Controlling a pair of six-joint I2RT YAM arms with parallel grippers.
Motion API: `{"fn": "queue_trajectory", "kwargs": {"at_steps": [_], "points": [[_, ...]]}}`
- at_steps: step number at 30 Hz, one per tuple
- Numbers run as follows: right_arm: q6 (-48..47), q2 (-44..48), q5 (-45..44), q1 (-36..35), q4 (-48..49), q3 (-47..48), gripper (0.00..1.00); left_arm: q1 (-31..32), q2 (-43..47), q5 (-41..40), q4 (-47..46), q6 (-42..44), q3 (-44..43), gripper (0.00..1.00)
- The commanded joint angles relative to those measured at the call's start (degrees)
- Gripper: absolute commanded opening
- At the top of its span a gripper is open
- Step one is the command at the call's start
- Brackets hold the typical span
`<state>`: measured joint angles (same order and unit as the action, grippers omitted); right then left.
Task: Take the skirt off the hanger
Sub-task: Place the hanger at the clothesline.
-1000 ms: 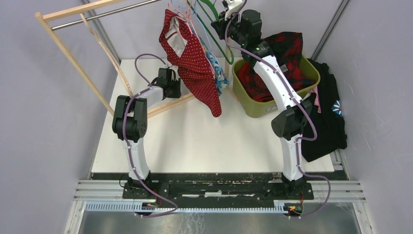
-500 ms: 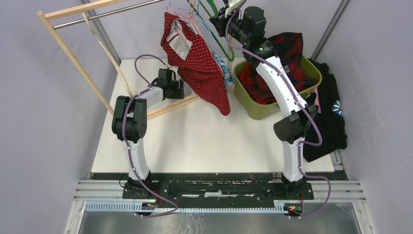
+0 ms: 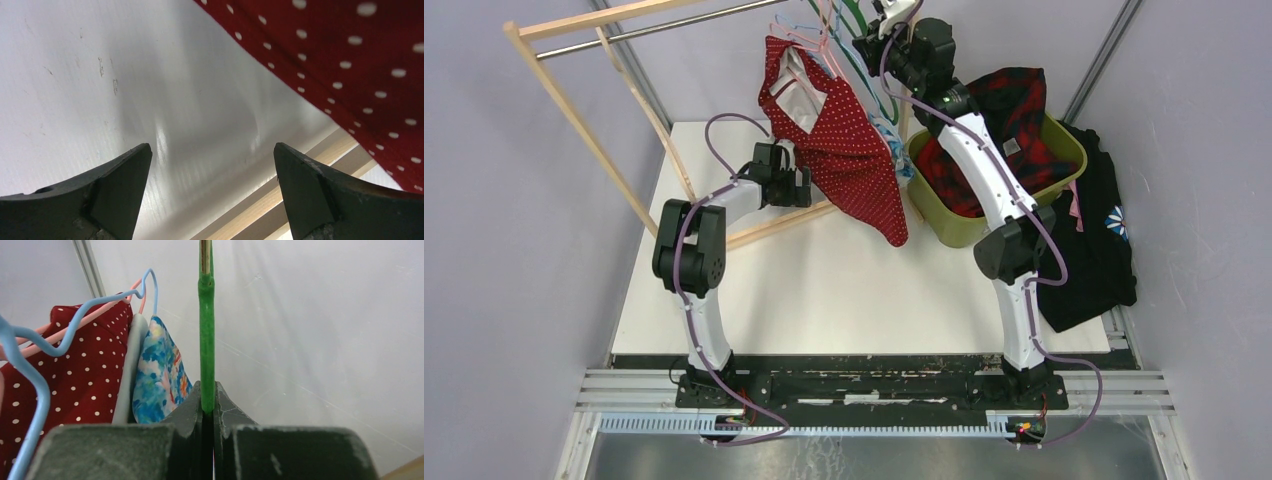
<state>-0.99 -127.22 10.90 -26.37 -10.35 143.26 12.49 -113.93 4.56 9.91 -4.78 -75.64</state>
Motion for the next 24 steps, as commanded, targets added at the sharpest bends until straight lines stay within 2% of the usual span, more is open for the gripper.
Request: {"fn": "queue_trajectory", "kwargs": {"at_steps": [1,9,15,24], "points": [[0.1,-0.48,-1.23,0.9,2.51,1.25,0.01,1.62,1.39,1.68,5.88,1.69,0.4,0.99],[-0.62,1.0,-1.49,1.95,1.64,-1.05,0.01,1.37,1.6,-1.76,3.94,0.25,-3.18,0.99],[0.15,0.26,-1.24,2.62,2.06,-1.77,0.01,1.25,6.4,-7.55,-0.68,-0.42,-4.57,0.99],[1.73,-1.37,-1.06,3.2,3.31,-1.89,0.01,1.13,9.91,-13.01,4.18,1.61,-12.38,0.99]]}}
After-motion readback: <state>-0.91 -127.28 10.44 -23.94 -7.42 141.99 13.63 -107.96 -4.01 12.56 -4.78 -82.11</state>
